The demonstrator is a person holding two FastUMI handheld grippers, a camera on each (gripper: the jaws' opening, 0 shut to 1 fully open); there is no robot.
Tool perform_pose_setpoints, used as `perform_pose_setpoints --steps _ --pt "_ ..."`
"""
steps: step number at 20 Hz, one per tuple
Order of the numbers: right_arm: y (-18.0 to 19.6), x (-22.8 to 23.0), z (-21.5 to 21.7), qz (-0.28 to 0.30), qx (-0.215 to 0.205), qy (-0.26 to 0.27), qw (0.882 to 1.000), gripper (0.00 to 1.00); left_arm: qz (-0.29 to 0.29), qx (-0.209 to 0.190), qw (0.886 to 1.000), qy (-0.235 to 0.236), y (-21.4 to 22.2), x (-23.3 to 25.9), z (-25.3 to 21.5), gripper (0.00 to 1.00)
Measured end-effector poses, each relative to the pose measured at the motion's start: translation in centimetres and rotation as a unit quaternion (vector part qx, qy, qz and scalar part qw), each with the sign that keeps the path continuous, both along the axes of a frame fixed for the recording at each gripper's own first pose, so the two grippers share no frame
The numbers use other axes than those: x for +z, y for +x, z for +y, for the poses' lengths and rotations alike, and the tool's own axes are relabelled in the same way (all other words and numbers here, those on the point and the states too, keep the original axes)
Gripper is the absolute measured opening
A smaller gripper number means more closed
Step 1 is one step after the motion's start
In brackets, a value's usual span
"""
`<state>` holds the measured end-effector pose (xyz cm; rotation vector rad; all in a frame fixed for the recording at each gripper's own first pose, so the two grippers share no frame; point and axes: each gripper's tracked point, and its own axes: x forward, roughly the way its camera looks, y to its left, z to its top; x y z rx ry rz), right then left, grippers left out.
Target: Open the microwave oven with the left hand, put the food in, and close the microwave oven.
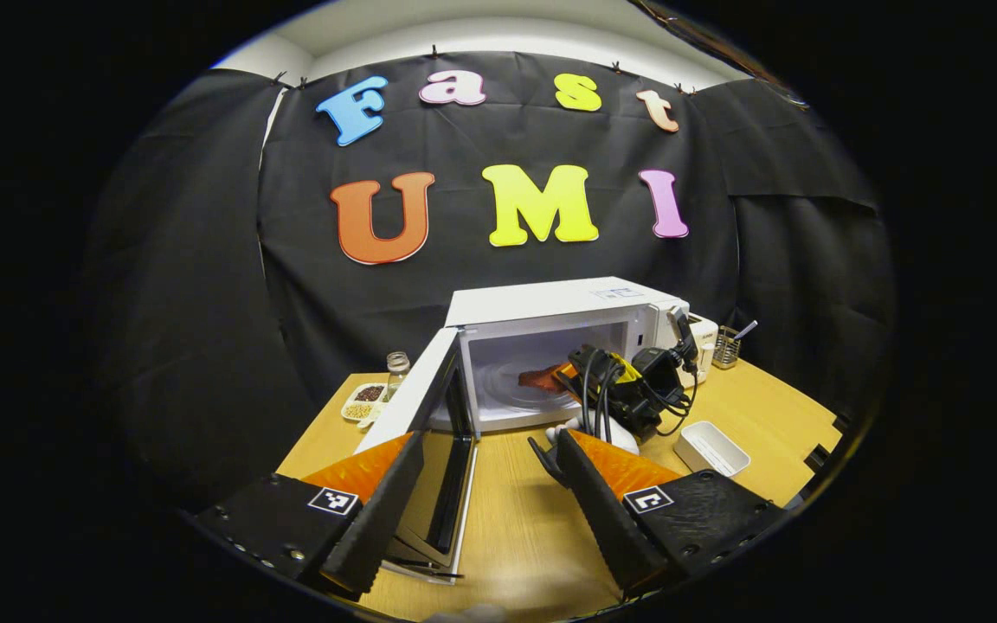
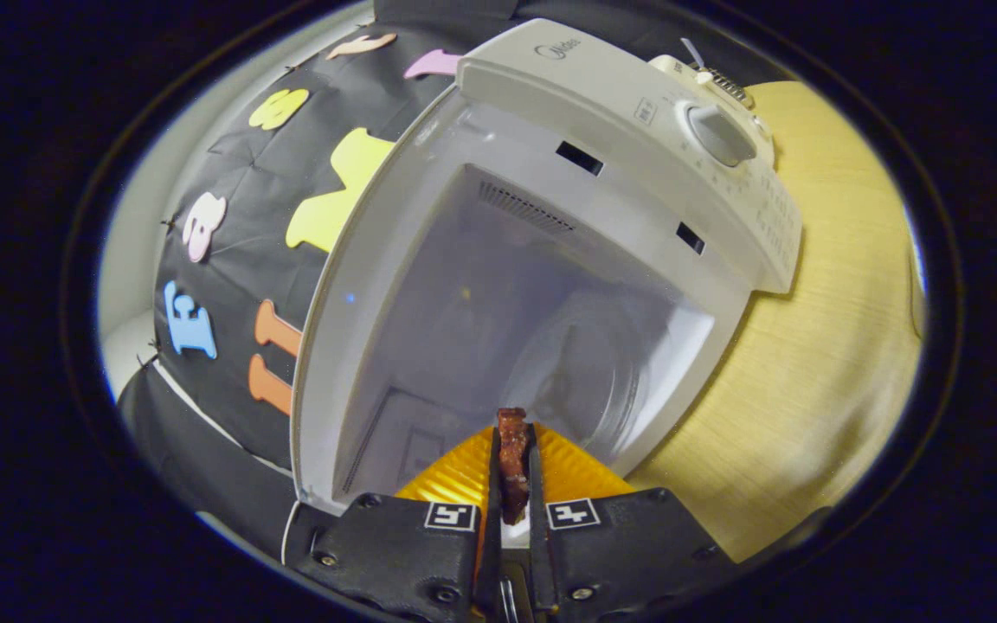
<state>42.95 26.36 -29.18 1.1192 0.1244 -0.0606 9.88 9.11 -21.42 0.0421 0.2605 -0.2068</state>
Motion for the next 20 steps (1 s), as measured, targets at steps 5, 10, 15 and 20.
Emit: perform_pose_setpoints --steps 5,10,15,20 --pt "2.9 -1.4 0.4 0.003 -0.025 -0.031 0.999 0.17 -0.006 -0.004 1.0 -0.005 0.3 0.0 0.7 0.95" --pt "3.7 -3.0 0.3 0.005 -0.029 -0.017 0.999 0.17 -0.01 -0.016 1.0 -0.01 0.3 0.0 0.1 0.95" --pt "3.4 -3.0 0.2 0.013 -0.037 -0.059 0.997 0.24 -0.009 -0.014 1.0 -0.009 0.0 0.1 0.5 0.95" --pt "3.9 -3.1 0.4 0.024 -0.027 -0.158 0.987 0.31 -0.008 -0.015 1.0 -0.014 0.0 0.2 0.2 0.95"
